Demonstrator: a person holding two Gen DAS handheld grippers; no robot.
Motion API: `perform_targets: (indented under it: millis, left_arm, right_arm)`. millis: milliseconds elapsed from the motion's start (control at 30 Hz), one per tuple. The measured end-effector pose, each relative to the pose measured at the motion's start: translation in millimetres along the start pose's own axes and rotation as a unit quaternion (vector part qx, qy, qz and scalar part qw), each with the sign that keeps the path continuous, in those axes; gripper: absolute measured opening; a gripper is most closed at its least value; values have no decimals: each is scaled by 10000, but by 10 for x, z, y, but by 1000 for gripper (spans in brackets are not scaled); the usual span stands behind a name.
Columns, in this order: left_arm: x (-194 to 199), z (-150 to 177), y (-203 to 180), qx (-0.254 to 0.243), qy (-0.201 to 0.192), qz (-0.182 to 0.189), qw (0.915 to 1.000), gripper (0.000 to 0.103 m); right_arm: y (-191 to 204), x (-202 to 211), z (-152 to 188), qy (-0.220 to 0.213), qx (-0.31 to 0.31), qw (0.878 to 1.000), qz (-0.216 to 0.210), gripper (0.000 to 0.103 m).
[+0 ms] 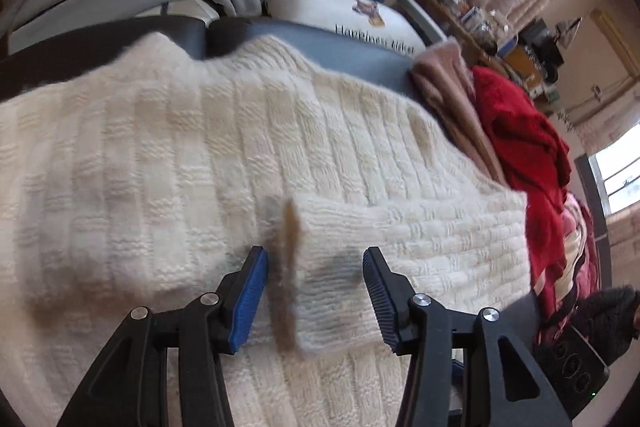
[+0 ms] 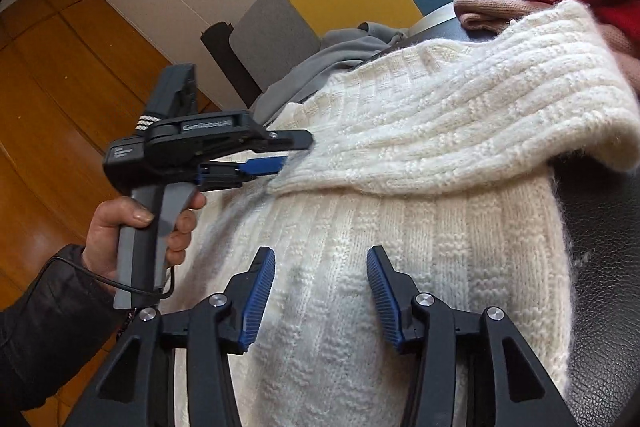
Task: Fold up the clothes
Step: 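Grasp the other cream sleeve cuff with the left gripper and lift it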
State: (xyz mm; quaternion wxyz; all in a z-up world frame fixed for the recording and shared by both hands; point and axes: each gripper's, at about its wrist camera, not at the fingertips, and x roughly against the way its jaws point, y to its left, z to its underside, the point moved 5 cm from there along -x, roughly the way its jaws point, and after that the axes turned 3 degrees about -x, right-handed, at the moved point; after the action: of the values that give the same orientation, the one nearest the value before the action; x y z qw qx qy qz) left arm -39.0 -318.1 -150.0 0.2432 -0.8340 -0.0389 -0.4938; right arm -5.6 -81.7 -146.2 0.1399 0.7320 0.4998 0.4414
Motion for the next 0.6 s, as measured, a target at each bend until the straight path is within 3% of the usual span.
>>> perform_targets:
  millis: [167,200,233,267,400,600]
  left_arm:
    - [6,-12,1,160,-160,13,9997,48]
    - [22,-16,-9,124,-175,59,9998,42]
    - [34,-35,-26,123,-161,114,9997,18]
    - [45,-63,-42,150,-130,167,9997,6]
    - [275,-253,-174,161,-350,479,9981,6]
    - [1194,-766,-257,249,-1434,821,9859,6]
  right_arm:
    - [42,-2,-21,-5,53,9999,-136,57]
    - [42,3,-18,-5,64,9999,-144,57]
    - [42,15,-14,-4,72,9999,-152,57]
    - [42,22,-11,-4,80,9998,-156,58]
    - [48,57,9,1,108,9998,-145,58]
    - [56,54,8,7,111,9998,-143,59]
